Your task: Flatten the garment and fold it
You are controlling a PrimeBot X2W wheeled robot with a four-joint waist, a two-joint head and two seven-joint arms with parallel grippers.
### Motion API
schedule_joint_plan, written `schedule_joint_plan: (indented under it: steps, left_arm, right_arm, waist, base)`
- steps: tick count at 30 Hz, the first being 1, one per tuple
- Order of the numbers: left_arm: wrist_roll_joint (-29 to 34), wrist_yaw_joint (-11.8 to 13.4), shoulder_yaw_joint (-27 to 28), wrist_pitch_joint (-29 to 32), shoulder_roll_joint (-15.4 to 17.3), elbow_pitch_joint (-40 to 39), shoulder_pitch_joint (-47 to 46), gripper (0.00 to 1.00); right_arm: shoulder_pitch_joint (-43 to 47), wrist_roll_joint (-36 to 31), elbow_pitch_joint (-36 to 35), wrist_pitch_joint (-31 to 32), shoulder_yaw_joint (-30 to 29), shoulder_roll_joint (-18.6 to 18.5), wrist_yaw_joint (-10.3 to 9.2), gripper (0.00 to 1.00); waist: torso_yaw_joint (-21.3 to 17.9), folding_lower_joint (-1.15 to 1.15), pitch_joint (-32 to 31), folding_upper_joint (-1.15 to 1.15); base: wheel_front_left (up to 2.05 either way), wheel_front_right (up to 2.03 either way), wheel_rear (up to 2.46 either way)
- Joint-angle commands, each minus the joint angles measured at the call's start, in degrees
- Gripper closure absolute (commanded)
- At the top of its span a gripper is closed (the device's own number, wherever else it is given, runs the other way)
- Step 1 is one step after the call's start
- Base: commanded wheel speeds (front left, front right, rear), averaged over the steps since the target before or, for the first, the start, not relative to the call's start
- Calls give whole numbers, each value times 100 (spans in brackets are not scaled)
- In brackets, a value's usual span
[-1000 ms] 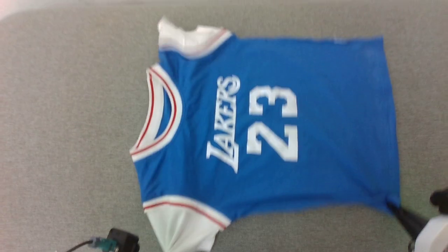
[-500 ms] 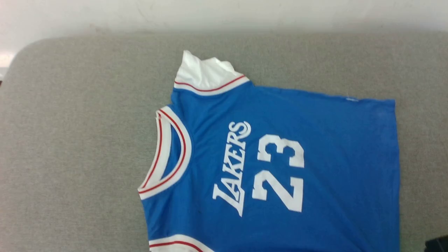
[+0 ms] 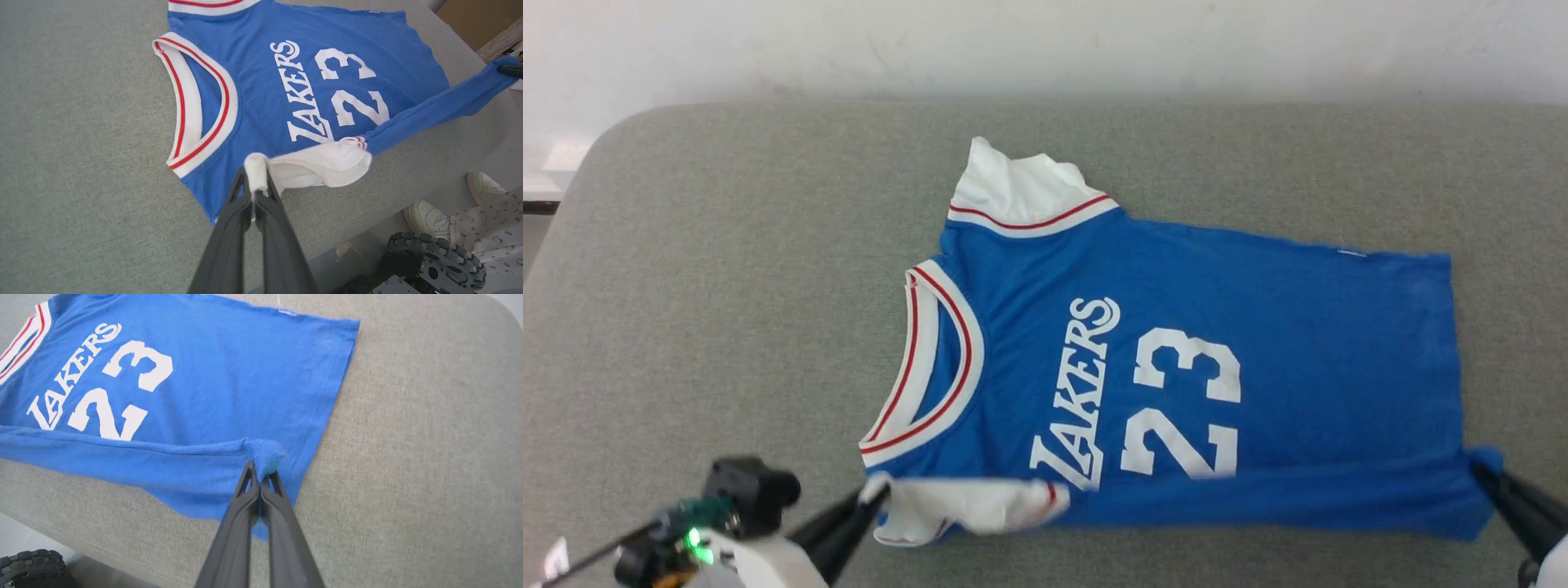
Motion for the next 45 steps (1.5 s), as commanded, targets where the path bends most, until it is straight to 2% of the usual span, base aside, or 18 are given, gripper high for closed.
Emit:
schedule_joint_plan:
  steps: [1, 4, 8, 14, 18, 22, 26, 33, 34, 35, 36, 37, 38, 39, 40, 41, 42, 45]
  left_arm:
    - [94, 2, 75, 31, 45, -13, -208, 100]
    - [326, -107, 194, 188, 122, 24, -638, 100]
    - [490, -351, 383, 344, 6, 195, -1263, 100]
    - [647, -894, 472, 500, -472, 879, -2120, 100]
    - [707, -1154, 474, 491, -873, 1417, -2538, 100]
    - [720, -1328, 427, 460, -1210, 1970, -2765, 100]
    - [810, -1468, 256, 579, -1394, 2560, -2888, 100]
    - [774, -1533, 208, 487, -1721, 3432, -2950, 100]
    - [754, -1546, 212, 466, -1763, 3521, -2951, 97]
    - [713, -1558, 225, 445, -1813, 3601, -2948, 85]
    - [683, -1579, 229, 430, -1857, 3670, -2949, 84]
    - [663, -1600, 228, 415, -1896, 3735, -2950, 82]
    - [628, -1617, 242, 385, -1940, 3800, -2946, 78]
    - [570, -1625, 281, 326, -1994, 3861, -2935, 69]
    - [520, -1628, 321, 261, -2045, 3917, -2922, 56]
    - [488, -1645, 346, 203, -2084, 3955, -2912, 37]
    - [438, -1657, 388, 136, -2118, 3974, -2895, 0]
    - [324, -1690, 527, -102, -2128, 3930, -2819, 0]
  right_arm:
    - [-191, -52, -79, -22, -55, 22, -12, 100]
    - [-591, -177, -195, -10, -97, -38, -12, 100]
    - [-1171, -317, -163, 66, -25, -135, -12, 100]
    - [-1986, -399, 175, 158, 313, -286, -12, 100]
    - [-2483, -373, 501, 186, 593, -372, -12, 100]
    - [-2858, -304, 872, 189, 904, -398, -12, 100]
    - [-3081, -208, 1255, 190, 1208, -402, -12, 100]
    - [-3369, -83, 1721, -42, 1580, -356, -12, 100]
    - [-3405, -66, 1772, -73, 1621, -354, -12, 100]
    - [-3438, -49, 1824, -101, 1660, -353, -12, 97]
    - [-3468, -24, 1876, -130, 1695, -346, -12, 91]
    - [-3496, 1, 1928, -160, 1725, -336, -12, 76]
    - [-3522, 21, 1979, -194, 1756, -323, -12, 0]
    - [-3545, 47, 2022, -243, 1784, -307, -12, 0]
    - [-3565, 67, 2064, -303, 1800, -290, -12, 0]
    - [-3580, 83, 2098, -362, 1819, -277, -12, 0]
    - [-3586, 103, 2122, -406, 1836, -271, -12, 0]
    - [-3539, 237, 2104, -550, 1800, -269, -12, 0]
  waist:
    - [-75, 0, 118, 0]
    - [-162, 0, 301, 0]
    - [-240, 0, 588, 0]
    - [-305, 0, 1029, 0]
    - [-332, 0, 1319, 0]
    - [-352, 0, 1539, 0]
    - [-362, 0, 1642, 0]
    - [-386, 0, 1716, 0]
    - [-388, 0, 1719, 0]
    - [-389, 0, 1718, 0]
    - [-388, 0, 1711, 0]
    - [-385, 0, 1698, 0]
    - [-382, 0, 1678, 0]
    - [-377, 0, 1652, 0]
    - [-372, 0, 1621, 0]
    - [-367, 0, 1580, 0]
    - [-360, 0, 1538, 0]
    - [-329, 0, 1368, 0]
  base:
    - [0, 0, 0]
    - [0, 0, 0]
    - [0, 0, 0]
    - [0, 0, 0]
    - [0, 0, 0]
    - [0, 0, 0]
    - [0, 0, 0]
    - [0, 0, 0]
    - [0, 0, 0]
    - [0, 0, 0]
    - [0, 0, 0]
    - [0, 0, 0]
    - [0, 0, 0]
    - [0, 0, 0]
    - [0, 0, 0]
    - [0, 0, 0]
    - [0, 0, 0]
    - [0, 0, 0]
